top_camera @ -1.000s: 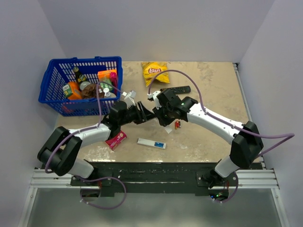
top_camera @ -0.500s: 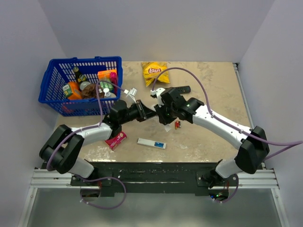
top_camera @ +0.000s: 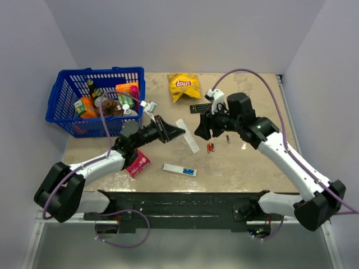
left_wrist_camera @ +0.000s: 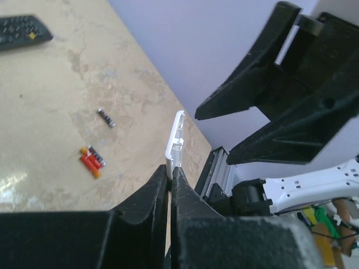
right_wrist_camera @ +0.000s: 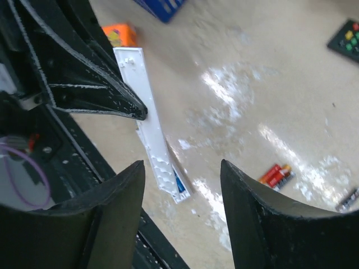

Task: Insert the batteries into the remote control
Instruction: Turn over the battery cover.

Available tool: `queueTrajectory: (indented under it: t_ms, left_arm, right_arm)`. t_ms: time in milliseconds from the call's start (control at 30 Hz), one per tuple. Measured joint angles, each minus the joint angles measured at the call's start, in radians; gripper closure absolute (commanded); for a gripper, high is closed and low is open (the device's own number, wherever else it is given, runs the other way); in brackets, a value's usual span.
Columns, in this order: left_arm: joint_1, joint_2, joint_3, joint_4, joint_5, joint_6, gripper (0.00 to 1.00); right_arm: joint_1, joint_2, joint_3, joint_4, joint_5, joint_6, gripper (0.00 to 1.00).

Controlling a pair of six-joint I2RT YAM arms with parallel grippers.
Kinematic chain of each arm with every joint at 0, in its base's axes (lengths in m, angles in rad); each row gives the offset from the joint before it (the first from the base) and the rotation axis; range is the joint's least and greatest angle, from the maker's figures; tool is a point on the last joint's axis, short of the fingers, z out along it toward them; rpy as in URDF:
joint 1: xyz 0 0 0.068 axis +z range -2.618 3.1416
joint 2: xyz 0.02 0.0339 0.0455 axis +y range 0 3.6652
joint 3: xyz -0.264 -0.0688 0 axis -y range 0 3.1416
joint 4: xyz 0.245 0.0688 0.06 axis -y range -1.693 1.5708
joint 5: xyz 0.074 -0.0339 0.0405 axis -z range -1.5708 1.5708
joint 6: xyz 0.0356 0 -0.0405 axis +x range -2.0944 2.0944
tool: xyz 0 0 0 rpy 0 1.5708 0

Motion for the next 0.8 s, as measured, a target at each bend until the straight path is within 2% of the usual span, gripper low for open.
queueTrajectory:
  t_ms: [167,467,633,800]
  left_arm:
    - [0.005,-0.079,-0.001,0.136,0.107,0.082,1.0]
    - [0.005,-0.082,0.035,0.417,0.382,0.113,1.0]
    - [0.005,-0.079,0.126,0.477,0.503,0.112,1.0]
    - [0.005,-0.079,0.216,0.438,0.613,0.172,1.0]
  right_arm:
    - [-0.071,-0.122,-0.105,0.134,-0.27,-0.001,0.39]
    - [-0.135,-0.099,-0.163,0.332,-0.763,0.024,0.29]
    - [-0.137,-0.054,-0.127,0.339,-0.966,-0.009,0.28]
    - [-0.135,-0.027,-0.072,0.296,-1.074,-0.071,0.28]
